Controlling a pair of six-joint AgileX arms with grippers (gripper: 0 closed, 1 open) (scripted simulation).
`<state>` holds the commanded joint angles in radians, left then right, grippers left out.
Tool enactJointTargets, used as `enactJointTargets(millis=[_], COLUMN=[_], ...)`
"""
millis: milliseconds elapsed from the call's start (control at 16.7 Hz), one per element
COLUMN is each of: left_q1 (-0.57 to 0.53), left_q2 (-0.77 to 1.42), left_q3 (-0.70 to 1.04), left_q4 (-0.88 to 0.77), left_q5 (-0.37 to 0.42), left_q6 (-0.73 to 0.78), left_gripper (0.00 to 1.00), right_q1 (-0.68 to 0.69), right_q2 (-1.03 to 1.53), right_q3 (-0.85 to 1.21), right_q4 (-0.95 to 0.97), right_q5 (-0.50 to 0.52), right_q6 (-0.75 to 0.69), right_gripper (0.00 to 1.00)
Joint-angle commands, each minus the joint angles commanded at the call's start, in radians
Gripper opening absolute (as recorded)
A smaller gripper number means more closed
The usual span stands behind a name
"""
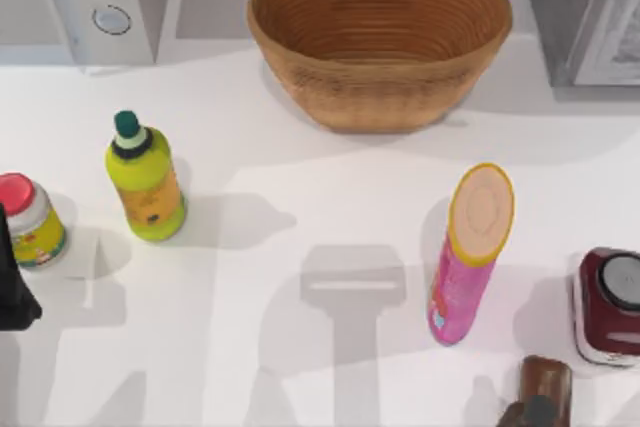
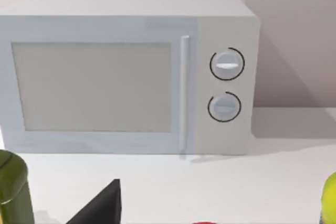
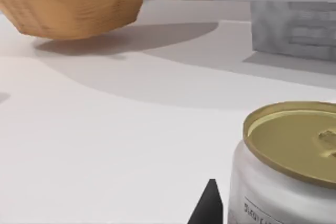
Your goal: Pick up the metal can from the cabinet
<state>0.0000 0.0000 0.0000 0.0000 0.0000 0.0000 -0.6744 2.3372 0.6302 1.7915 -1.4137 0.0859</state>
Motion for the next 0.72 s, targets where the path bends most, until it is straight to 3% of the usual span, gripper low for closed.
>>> enactJointTargets(millis=[60, 720], left_q1=[0.000, 0.000], left_q2=[0.000, 0.000], left_q3=[0.000, 0.000], left_q4=[0.000, 0.000], left_q5=[0.000, 0.000], left_q6=[0.000, 0.000], left_gripper=[1.00, 1.00], right_q1=[0.000, 0.000], right_q2=[0.000, 0.000], right_q3=[0.000, 0.000], right_q4=[0.000, 0.000], right_q5=[0.000, 0.000], right_q6=[0.000, 0.000], right_gripper=[0.00, 0.83])
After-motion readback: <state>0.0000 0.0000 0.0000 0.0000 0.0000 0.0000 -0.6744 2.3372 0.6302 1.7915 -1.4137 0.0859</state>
